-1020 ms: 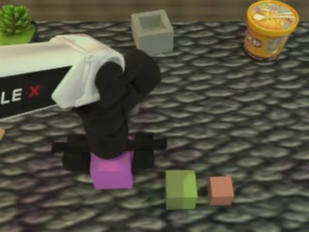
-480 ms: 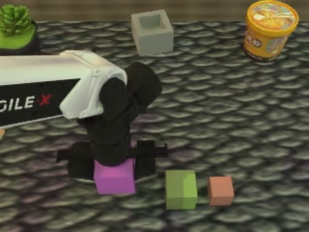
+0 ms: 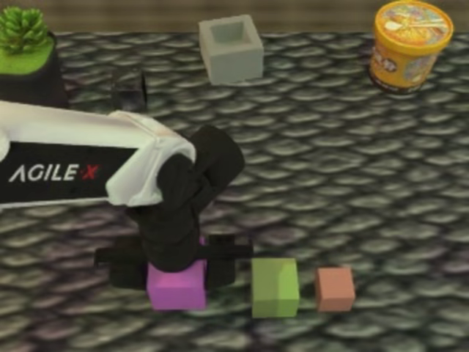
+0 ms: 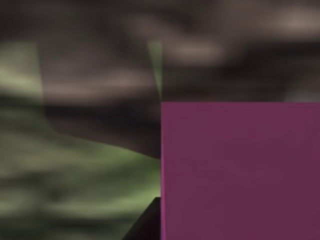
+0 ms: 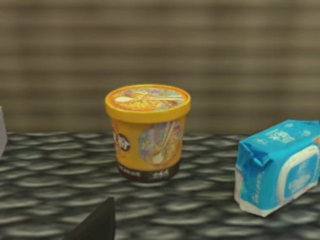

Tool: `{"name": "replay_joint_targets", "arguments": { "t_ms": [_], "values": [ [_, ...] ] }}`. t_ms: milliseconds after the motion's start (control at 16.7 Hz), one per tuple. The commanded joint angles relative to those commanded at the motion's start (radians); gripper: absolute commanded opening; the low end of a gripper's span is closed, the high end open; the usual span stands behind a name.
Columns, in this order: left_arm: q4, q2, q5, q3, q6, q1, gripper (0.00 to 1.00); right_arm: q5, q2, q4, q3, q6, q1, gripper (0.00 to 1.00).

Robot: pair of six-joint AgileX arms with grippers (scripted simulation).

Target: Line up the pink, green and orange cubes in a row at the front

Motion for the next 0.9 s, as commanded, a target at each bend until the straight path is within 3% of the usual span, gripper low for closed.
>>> {"name": "replay_joint_targets", "arguments": {
  "t_ms": [60,840,900],
  "values": [
    [0.0,0.0,0.0,0.0,0.0,0.0,0.0,0.0,0.0,0.0,0.0,0.0,0.0,1.0],
    [0.0,0.0,0.0,0.0,0.0,0.0,0.98,0.0,0.0,0.0,0.0,0.0,0.0,1.0],
    [0.0,0.0,0.0,0.0,0.0,0.0,1.0,0.0,0.0,0.0,0.0,0.0,0.0,1.0]
  ]
}}
